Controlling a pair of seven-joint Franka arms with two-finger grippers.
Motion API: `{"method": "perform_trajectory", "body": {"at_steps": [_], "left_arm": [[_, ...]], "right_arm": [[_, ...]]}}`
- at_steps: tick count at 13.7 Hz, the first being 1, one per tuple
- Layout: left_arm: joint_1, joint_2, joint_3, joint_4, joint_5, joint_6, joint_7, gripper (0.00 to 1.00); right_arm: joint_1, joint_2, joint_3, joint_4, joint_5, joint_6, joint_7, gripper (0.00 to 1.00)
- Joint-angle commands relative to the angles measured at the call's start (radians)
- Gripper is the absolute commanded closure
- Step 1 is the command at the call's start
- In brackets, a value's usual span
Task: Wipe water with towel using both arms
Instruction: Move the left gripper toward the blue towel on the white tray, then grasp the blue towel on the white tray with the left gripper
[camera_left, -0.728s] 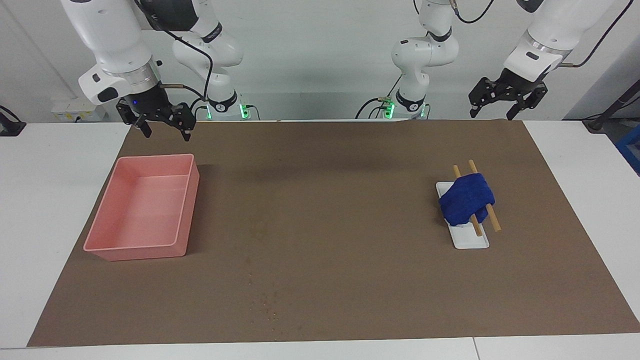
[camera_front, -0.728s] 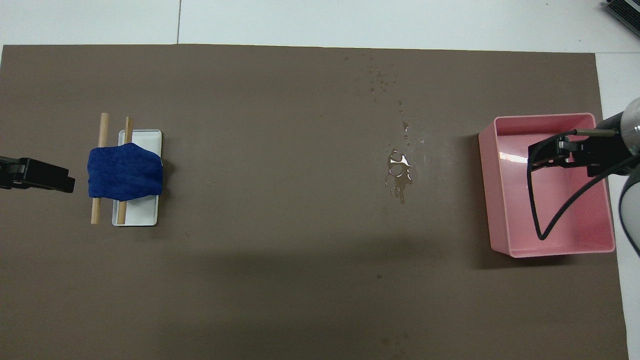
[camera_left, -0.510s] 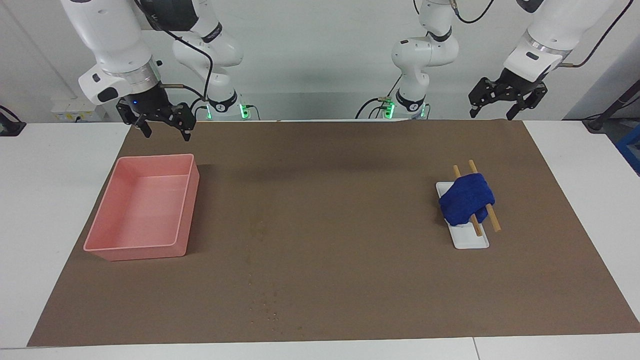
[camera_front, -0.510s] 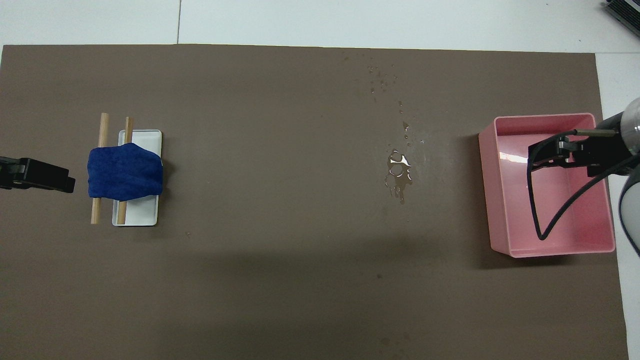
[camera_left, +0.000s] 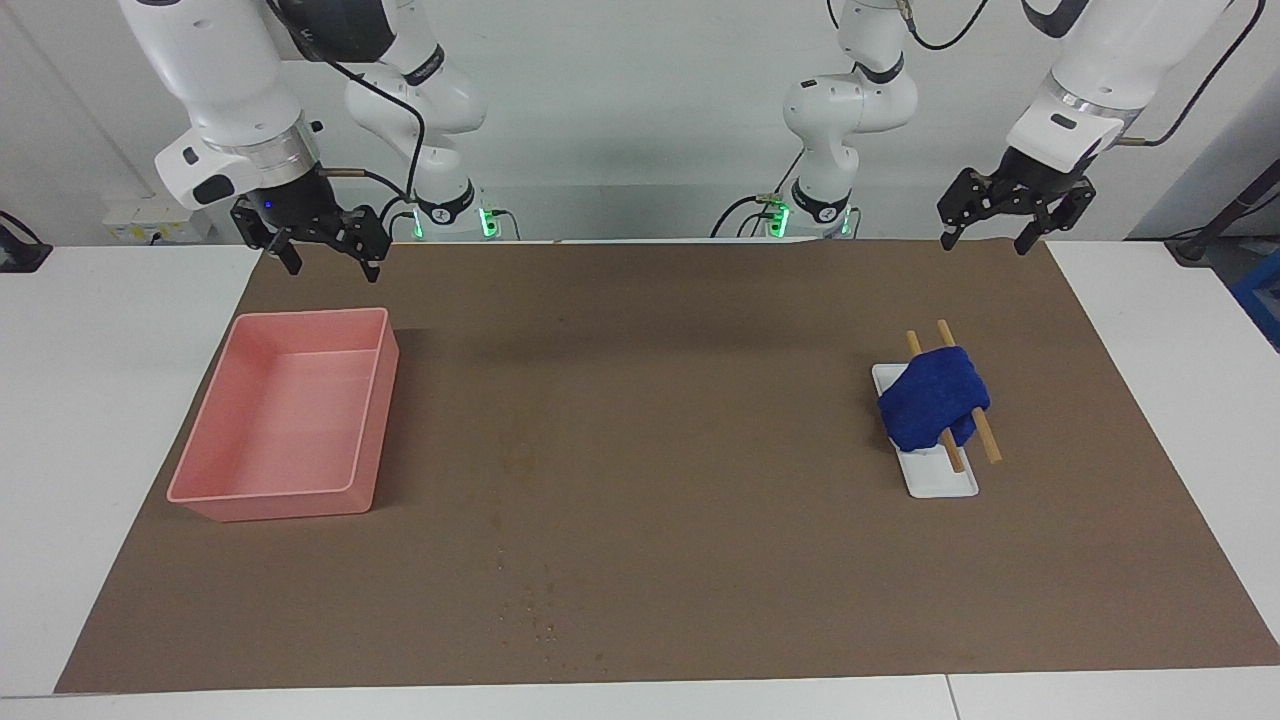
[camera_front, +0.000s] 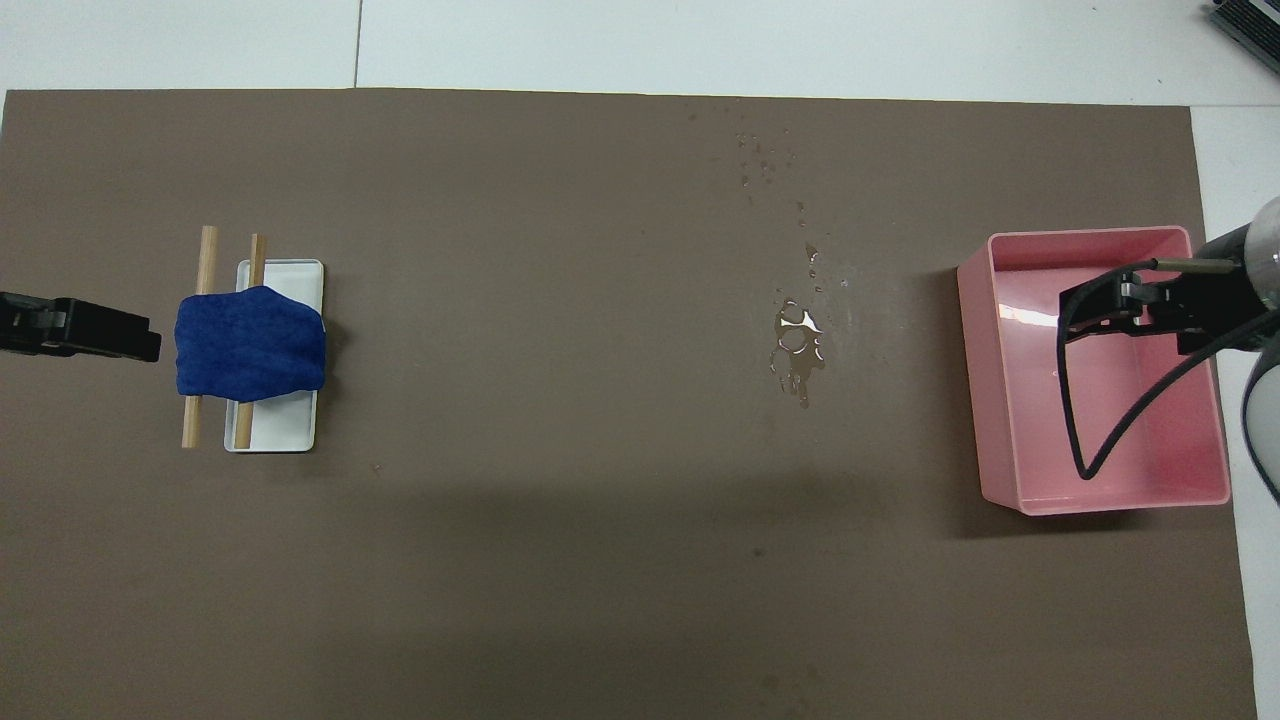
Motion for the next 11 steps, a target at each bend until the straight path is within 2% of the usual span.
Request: {"method": "perform_trajectory", "body": {"at_steps": [1, 8, 11], "left_arm": [[-0.001, -0.068, 0.016, -0.214, 0.015, 0.219, -0.016, 0.0], [0.051, 0.005, 0.017, -0.486, 0.015, 0.615, -0.148, 0.0], [0.06, 0.034, 0.018, -0.525, 0.016, 0.693, -0.151, 0.01]], "right_arm": [[-0.011, -0.006, 0.008, 0.011, 0.001, -0.018, -0.019, 0.0], [-0.013, -0.005, 0.018, 0.014, 0.001, -0.02, -0.066, 0.0], [-0.019, -0.006, 0.016, 0.011, 0.001, -0.02, -0.062, 0.0]]}}
